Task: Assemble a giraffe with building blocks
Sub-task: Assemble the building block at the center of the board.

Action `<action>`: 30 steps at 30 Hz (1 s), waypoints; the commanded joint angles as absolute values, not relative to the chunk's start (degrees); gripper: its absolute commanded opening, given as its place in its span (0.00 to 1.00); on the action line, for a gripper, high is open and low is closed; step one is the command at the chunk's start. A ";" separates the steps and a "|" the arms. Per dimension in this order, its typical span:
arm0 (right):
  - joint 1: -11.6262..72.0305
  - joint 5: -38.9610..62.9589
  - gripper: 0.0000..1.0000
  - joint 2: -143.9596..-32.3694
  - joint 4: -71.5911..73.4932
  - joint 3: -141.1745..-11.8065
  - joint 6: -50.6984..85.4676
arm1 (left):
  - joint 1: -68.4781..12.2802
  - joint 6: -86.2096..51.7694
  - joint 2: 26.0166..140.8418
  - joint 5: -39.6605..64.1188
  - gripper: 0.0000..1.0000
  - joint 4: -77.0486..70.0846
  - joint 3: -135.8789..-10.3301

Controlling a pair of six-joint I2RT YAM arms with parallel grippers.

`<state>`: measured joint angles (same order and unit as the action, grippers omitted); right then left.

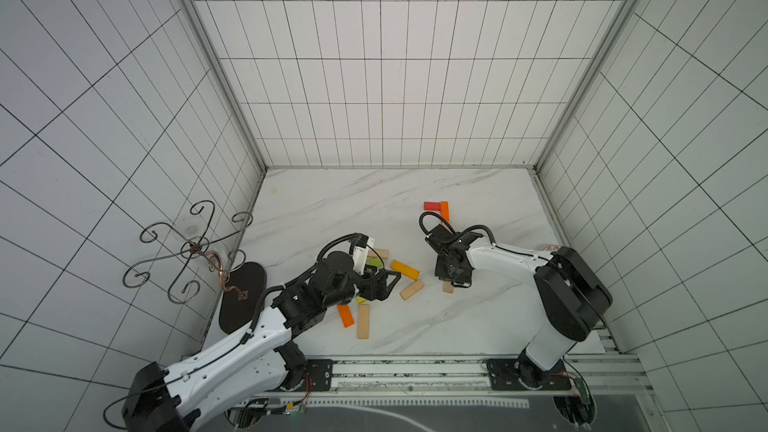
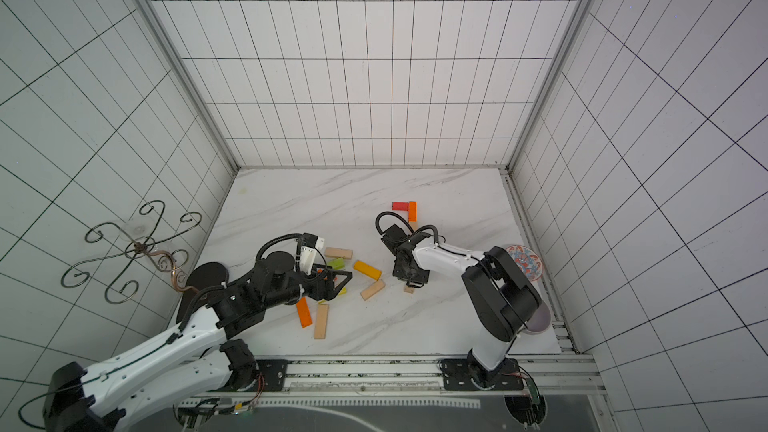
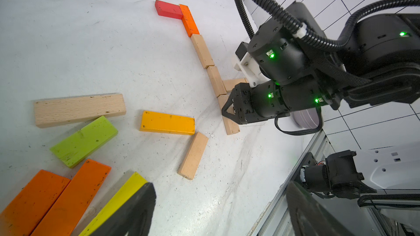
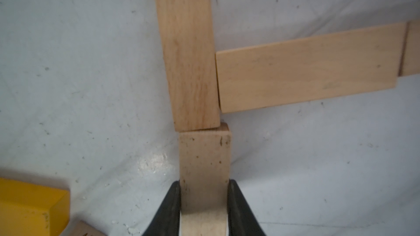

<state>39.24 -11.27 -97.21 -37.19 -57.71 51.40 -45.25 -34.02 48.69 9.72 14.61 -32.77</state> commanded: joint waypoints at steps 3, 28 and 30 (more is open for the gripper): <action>38.67 -11.52 0.33 -98.26 -38.21 -62.00 50.36 | -44.83 -33.84 48.76 10.02 0.90 12.92 -32.71; 38.63 -11.89 0.56 -96.90 -40.59 -63.19 49.97 | -44.62 -33.84 47.29 10.11 0.90 14.11 -32.03; 38.67 -12.10 0.64 -96.62 -41.11 -63.69 49.83 | -44.60 -33.84 46.96 10.02 0.90 14.47 -32.06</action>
<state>39.24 -11.31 -97.38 -38.46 -57.89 49.69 -44.88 -34.02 48.01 10.15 14.37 -32.73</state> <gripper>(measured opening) 0.624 0.903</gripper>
